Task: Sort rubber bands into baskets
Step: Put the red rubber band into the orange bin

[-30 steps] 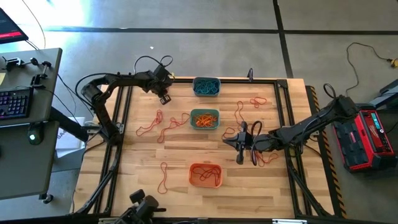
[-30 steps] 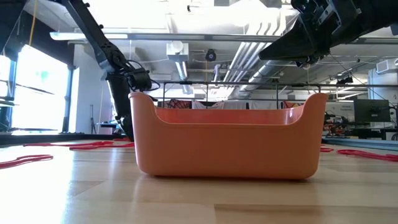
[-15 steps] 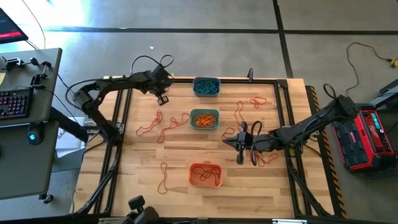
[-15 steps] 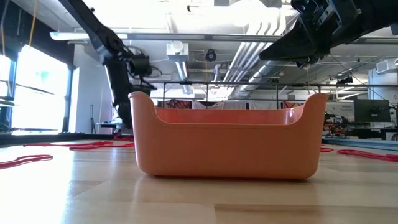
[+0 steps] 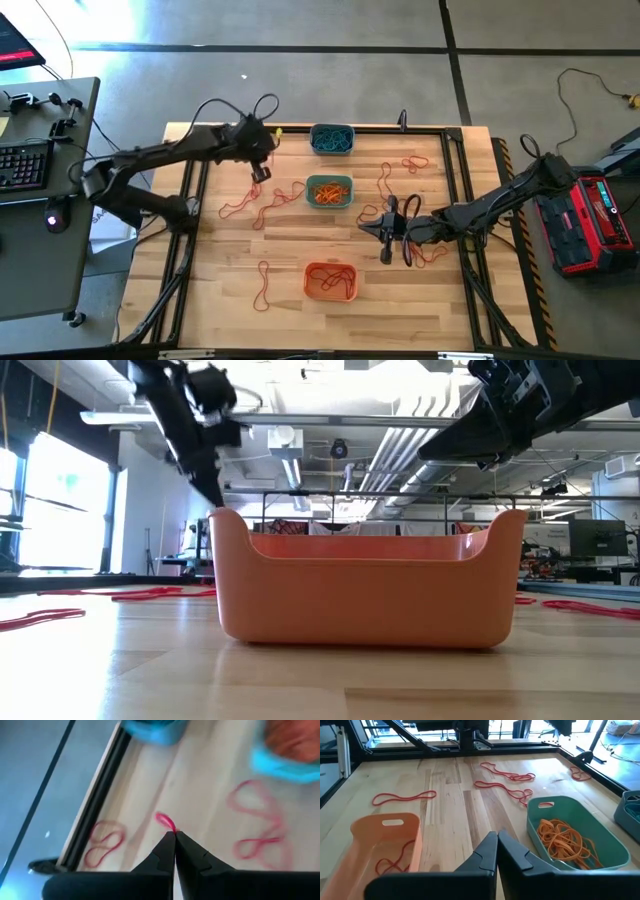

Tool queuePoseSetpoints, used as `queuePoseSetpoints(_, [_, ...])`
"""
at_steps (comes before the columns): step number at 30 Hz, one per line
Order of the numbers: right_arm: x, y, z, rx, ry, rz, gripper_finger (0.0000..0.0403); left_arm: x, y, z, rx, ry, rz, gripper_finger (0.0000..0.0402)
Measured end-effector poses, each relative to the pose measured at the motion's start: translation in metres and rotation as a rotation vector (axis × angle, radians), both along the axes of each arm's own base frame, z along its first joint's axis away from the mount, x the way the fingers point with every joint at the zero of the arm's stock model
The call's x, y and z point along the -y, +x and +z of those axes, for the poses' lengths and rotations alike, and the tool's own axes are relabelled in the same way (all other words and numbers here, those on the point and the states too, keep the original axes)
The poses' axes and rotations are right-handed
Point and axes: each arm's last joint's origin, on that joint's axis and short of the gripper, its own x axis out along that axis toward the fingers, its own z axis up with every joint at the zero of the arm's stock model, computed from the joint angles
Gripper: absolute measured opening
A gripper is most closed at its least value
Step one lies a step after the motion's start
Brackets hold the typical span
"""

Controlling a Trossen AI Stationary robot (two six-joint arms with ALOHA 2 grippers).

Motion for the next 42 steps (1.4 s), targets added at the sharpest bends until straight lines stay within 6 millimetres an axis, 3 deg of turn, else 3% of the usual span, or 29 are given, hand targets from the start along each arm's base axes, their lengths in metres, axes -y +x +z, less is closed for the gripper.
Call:
queuePoseSetpoints(6, [0.000,0.000,0.000,-0.003,-0.002,0.000,0.0000,0.049,0.007,0.023,0.144,-0.023,-0.082,0.0000])
queuePoseSetpoints(16, [0.000,0.000,0.000,-0.003,-0.002,0.000,0.0000,0.122,0.026,0.029,0.267,-0.120,-0.270,0.0000])
queuePoseSetpoints(27, [0.000,0.000,0.001,0.007,0.004,-0.001,0.0000,0.177,0.044,0.039,0.411,-0.168,-0.454,0.0000])
queuePoseSetpoints(42, [0.000,0.000,0.000,0.002,0.003,-0.002,0.0000,0.241,0.123,0.032,0.315,-0.192,-0.620,0.0000])
